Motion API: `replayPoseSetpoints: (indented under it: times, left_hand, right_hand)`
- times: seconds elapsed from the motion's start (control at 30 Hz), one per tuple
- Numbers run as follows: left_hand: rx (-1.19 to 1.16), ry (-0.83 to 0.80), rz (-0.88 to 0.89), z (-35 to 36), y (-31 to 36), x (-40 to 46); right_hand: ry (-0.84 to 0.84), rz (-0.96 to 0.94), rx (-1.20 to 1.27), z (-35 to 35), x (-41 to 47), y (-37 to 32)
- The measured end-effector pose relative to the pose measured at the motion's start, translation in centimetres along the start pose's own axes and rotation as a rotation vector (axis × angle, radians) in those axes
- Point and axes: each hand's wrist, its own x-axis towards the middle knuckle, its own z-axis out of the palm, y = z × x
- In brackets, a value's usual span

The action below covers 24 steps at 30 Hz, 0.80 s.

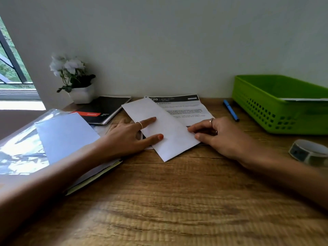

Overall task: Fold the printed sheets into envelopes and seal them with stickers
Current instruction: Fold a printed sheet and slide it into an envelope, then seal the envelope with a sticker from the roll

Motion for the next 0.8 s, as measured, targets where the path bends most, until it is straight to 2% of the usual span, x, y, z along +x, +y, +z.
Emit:
replayPoseSetpoints:
  times: [0.27, 0.4, 0.47, 0.63, 0.7, 0.8]
  left_hand:
    - [0.058, -0.033, -0.038, 0.3, -0.5, 0.2]
    - [0.128, -0.047, -0.06, 0.1, -0.9, 0.3]
    - [0.14, -0.06, -0.042, 0.0, -0.6, 0.2]
    - [0.084, 0.098, 0.068, -0.4, -0.1, 0.4]
    - [0.035, 0.165, 0.118, -0.5, 0.5, 0.2]
    - [0.03, 0.235, 0.193, -0.7, 1.4, -0.5]
  right_hand:
    - [0.027, -0.043, -0.132, -0.7, -1.0, 0.1]
    - [0.148, -0.072, -0.469, -2.7, -3.2, 0.1]
    - [0.208, -0.026, -0.628, -4.7, -4.6, 0.3]
    - [0.402, 0.123, -0.665, -9.3, -8.3, 2.1]
    - [0.398, 0.169, -0.638, -10.4, -9.5, 3.2]
    - [0.299, 0.266, -0.582, -11.2, -10.7, 4.2]
